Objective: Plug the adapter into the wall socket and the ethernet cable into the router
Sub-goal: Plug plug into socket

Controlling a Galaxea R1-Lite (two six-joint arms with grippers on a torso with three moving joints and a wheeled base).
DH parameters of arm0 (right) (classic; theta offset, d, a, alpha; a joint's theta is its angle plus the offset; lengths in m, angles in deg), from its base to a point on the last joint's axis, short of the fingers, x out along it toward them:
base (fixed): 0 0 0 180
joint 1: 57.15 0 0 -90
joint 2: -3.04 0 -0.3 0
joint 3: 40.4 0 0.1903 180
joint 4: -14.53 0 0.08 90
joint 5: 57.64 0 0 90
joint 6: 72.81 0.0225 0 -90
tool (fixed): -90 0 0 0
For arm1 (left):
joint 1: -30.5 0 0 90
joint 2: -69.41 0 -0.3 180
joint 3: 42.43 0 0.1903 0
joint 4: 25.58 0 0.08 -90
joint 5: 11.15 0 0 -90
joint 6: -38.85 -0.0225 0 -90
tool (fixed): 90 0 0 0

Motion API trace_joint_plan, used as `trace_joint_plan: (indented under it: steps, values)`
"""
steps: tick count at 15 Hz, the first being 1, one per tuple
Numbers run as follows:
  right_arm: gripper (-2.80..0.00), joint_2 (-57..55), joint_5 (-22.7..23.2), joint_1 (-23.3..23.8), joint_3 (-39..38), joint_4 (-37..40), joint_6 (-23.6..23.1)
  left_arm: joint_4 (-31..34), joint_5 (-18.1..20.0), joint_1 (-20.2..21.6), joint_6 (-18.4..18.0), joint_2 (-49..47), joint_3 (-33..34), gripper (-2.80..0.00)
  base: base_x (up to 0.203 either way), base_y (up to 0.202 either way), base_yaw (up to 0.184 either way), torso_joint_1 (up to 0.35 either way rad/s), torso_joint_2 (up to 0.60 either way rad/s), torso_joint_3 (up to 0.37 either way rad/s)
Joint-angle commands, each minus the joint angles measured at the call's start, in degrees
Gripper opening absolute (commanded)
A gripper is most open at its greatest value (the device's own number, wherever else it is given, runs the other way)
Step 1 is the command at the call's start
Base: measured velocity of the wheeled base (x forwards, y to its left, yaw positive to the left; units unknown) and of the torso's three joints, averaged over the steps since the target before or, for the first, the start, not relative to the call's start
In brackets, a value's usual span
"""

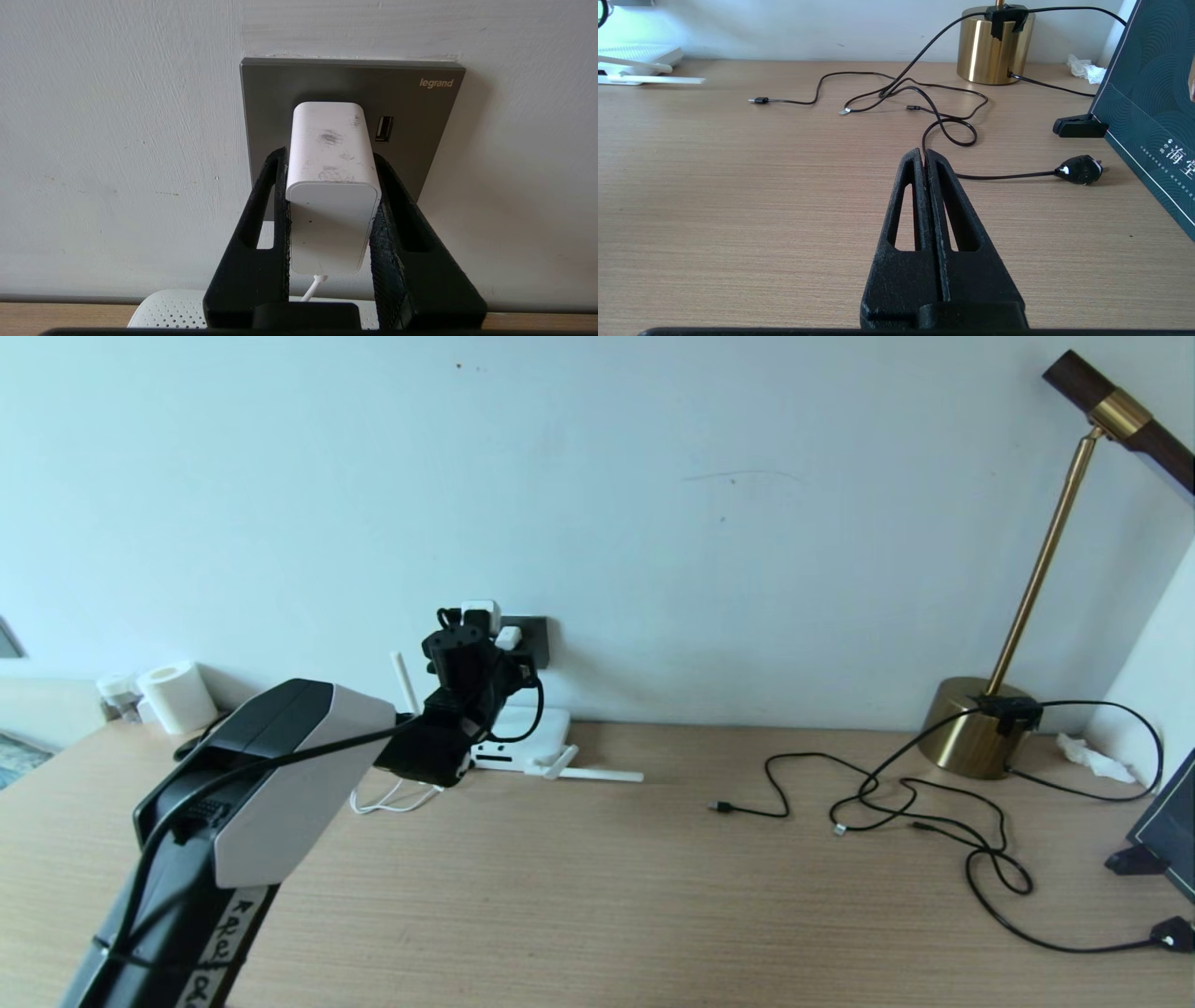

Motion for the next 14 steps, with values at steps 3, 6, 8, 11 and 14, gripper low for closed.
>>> trace_joint_plan:
  steps: [3,6,8,11,14]
  values:
    - [-2.80,0.00,-0.02,0.02,-0.62,-0.03,0.02,0.01,-0.13,0.05,0.00,-0.14,-0.76,-2.80,0.000,0.000,0.000,0.000,0.00,0.000]
    - [-2.80,0.00,-0.02,0.02,-0.62,-0.03,0.02,1.15,-0.13,0.05,0.00,-0.05,-1.83,-2.80,0.000,0.000,0.000,0.000,0.00,0.000]
    - [-2.80,0.00,-0.02,-0.06,-0.62,-0.03,0.02,1.32,-0.13,0.05,0.00,0.02,-1.74,-2.80,0.000,0.000,0.000,0.000,0.00,0.000]
    - [-2.80,0.00,-0.02,-0.06,-0.62,-0.03,0.02,1.32,-0.31,0.05,0.00,0.14,-1.40,-2.80,0.000,0.000,0.000,0.000,0.00,0.000]
    - [-2.80,0.00,-0.02,-0.06,-0.62,-0.03,0.02,1.32,-0.39,-0.04,0.00,0.59,-1.22,-2.80,0.000,0.000,0.000,0.000,0.00,0.000]
